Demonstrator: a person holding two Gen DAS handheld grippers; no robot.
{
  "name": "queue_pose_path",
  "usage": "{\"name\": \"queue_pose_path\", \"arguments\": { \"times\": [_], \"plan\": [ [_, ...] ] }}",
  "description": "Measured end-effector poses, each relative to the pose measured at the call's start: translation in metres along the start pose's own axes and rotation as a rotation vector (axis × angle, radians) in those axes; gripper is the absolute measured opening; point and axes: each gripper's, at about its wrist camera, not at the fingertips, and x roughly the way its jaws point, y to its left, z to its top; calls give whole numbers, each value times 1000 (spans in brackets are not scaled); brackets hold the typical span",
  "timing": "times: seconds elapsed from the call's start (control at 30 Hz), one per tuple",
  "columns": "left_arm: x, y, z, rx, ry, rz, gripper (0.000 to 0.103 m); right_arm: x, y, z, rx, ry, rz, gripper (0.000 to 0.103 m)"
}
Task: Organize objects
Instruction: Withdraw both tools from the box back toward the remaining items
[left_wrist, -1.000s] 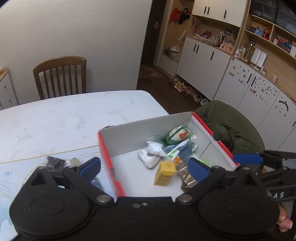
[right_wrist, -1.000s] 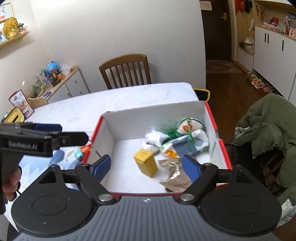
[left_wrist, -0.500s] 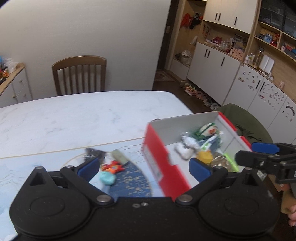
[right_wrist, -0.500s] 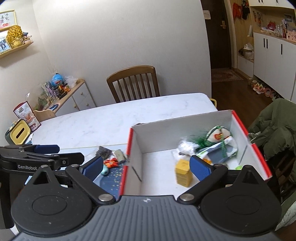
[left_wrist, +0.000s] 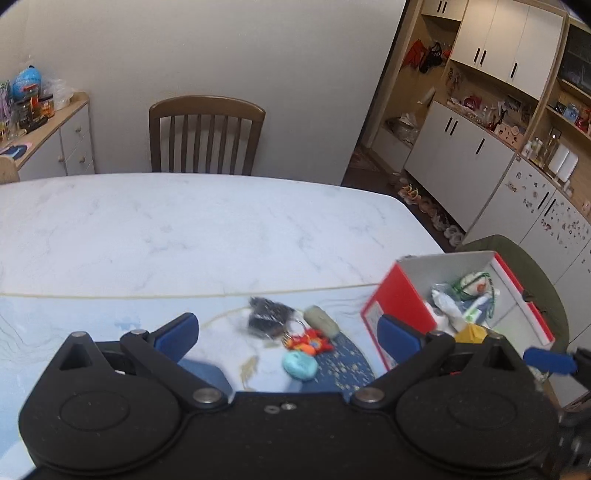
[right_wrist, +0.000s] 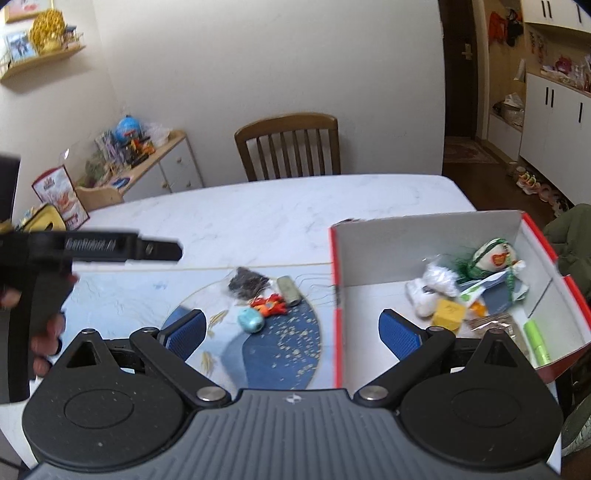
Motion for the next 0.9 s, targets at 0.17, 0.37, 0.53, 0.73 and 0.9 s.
{"name": "queue_pose_path", "arguments": {
  "times": [0.17, 0.37, 0.53, 0.73, 0.9],
  "plan": [
    [17, 10, 2, 36, 11, 0, 103, 19, 27, -2, -32, 37, 11, 100],
    [50, 25, 4, 31, 75, -28, 103, 42, 59, -8, -102, 66, 28, 100],
    [74, 31, 8, 63, 93, -25, 103, 72, 66, -13, -109, 108, 16, 100],
    [101, 31, 12, 107, 117, -26, 102, 107, 64, -16, -93, 144, -27, 100],
    [124, 30, 14, 139, 149, -47, 102, 130, 59, -16, -64, 162, -39, 100]
  ]
}}
